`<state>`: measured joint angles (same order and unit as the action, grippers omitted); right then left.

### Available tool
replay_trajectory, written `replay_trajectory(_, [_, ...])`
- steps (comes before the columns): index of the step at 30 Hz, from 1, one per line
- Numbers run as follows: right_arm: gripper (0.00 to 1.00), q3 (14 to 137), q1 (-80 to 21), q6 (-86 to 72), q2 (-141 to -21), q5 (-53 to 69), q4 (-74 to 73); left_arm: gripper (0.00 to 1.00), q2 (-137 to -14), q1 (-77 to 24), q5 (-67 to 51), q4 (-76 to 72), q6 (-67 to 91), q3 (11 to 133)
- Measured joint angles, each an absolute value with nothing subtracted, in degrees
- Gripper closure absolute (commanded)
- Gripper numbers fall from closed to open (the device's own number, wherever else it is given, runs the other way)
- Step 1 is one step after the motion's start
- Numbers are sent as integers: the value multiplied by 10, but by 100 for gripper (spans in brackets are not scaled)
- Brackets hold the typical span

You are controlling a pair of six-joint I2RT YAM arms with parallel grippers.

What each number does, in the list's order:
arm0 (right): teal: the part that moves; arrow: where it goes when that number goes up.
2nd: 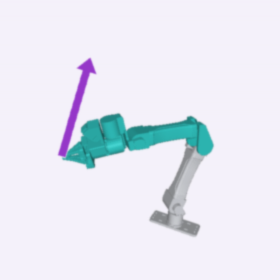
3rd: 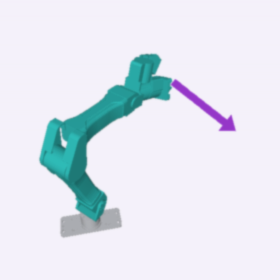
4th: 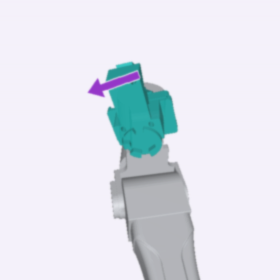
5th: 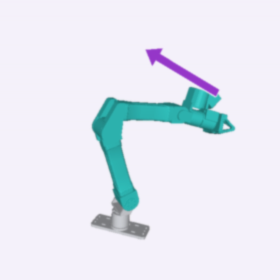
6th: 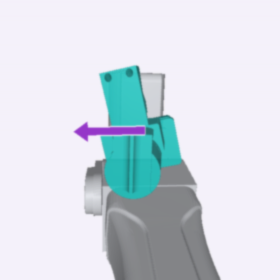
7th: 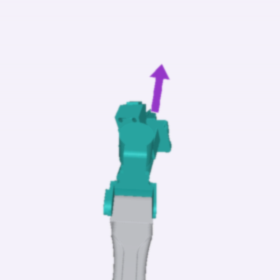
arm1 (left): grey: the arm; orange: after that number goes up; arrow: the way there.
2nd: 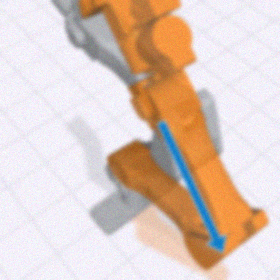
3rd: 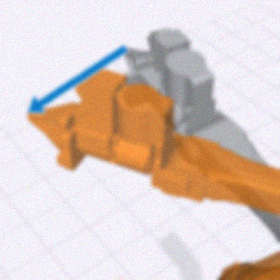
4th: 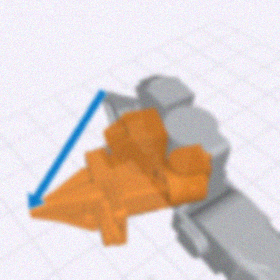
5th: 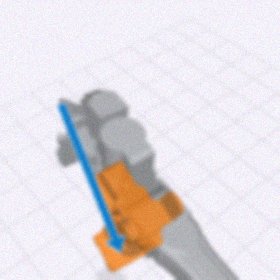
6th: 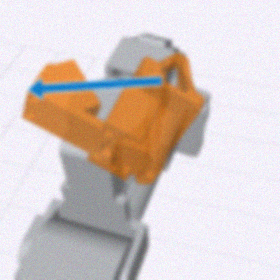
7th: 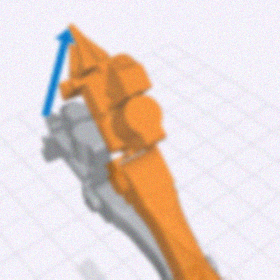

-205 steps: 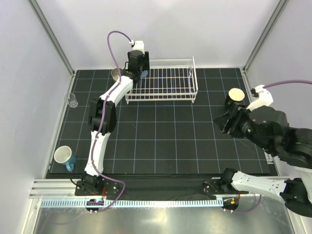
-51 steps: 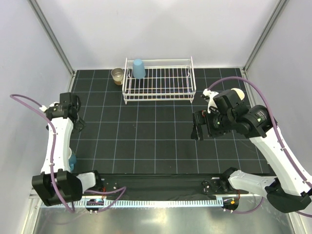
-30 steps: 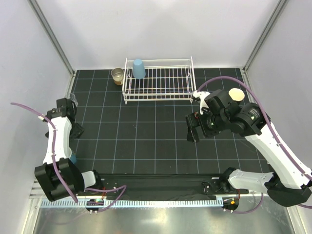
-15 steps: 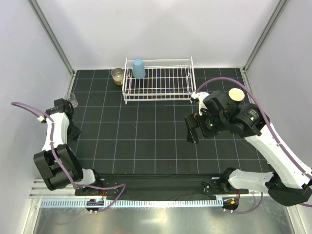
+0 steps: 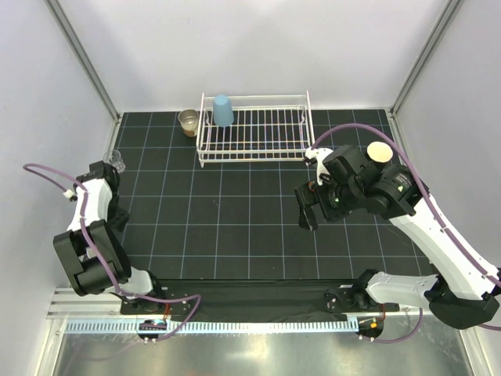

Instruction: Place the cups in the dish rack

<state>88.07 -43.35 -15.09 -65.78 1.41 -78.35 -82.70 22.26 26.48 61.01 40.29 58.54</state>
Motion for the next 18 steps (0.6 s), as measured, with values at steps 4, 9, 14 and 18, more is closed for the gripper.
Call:
replay_trajectory(4, [0,881,-434,-151,-660,14,-783,57,-827,223,266,609,403,582])
replay_trajectory(9, [0,881,-434,-151,-660,13,-783,75,-827,223,273,609,402,581])
replay_trajectory(14, [0,881,-434,-151,-660,12,-783,98,-827,223,272,608,403,580])
replay_trajectory(18, [0,881,-434,-151,-660,11,-783,100,-824,223,262,598,406,577])
